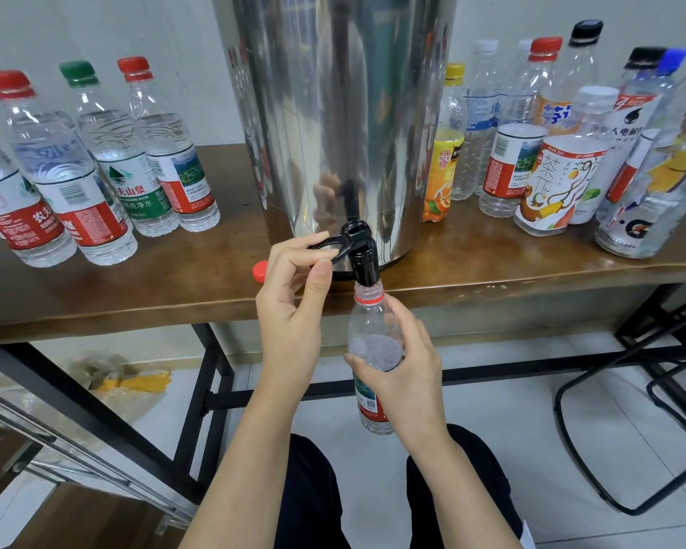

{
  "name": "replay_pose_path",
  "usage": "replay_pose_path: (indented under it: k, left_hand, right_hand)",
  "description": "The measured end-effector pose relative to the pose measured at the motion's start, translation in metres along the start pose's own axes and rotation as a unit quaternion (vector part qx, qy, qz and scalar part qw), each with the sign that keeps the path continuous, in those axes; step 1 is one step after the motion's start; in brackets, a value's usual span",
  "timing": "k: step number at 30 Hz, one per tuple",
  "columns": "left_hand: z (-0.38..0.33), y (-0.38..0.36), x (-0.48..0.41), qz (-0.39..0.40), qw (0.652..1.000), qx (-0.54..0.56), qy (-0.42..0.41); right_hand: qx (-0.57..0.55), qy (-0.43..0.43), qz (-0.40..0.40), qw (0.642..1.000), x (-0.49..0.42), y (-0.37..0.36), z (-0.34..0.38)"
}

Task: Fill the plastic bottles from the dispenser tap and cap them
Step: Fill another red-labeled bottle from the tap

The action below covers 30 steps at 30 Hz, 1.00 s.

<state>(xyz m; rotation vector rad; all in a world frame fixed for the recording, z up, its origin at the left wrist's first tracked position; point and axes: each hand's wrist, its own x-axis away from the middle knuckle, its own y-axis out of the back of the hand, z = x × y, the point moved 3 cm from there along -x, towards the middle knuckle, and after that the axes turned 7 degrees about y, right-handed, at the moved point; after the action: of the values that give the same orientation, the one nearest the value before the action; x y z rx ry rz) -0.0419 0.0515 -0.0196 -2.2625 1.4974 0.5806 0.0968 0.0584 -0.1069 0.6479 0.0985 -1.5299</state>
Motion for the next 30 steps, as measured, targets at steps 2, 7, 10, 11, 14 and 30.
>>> replay_pose_path:
  k: [2, 7, 10, 11, 14, 30]
  left_hand:
    - [0.0001, -0.0003, -0.0001, 0.001, 1.0, 0.0, 0.001]
    - [0.0001, -0.0005, -0.0003, 0.0, 1.0, -0.004, 0.0]
    - [0.0001, -0.0006, -0.0006, 0.0, 1.0, -0.001, 0.001]
    - [0.0001, -0.0007, -0.0006, 0.0, 1.0, -0.001, 0.003]
    - [0.0003, -0.0005, -0.0005, 0.0, 1.0, 0.0, 0.004]
    - [0.0004, -0.0001, 0.0005, 0.002, 1.0, 0.005, 0.004]
  right_hand:
    - [-0.002, 0.0, 0.0, 1.0, -0.0001, -0.0003, 0.0]
    - [-0.005, -0.001, -0.001, 1.0, -0.0002, 0.0003, 0.0001]
    - [-0.005, -0.001, -0.001, 1.0, -0.0001, 0.0005, 0.0002]
    - [-0.005, -0.001, -0.001, 1.0, 0.0, 0.0007, 0.0001]
    - [-0.007, -0.003, -0.002, 1.0, 0.0002, 0.0011, -0.0004]
    - [-0.016, -0.015, 0.002, 1.0, 0.0008, -0.0005, -0.0024]
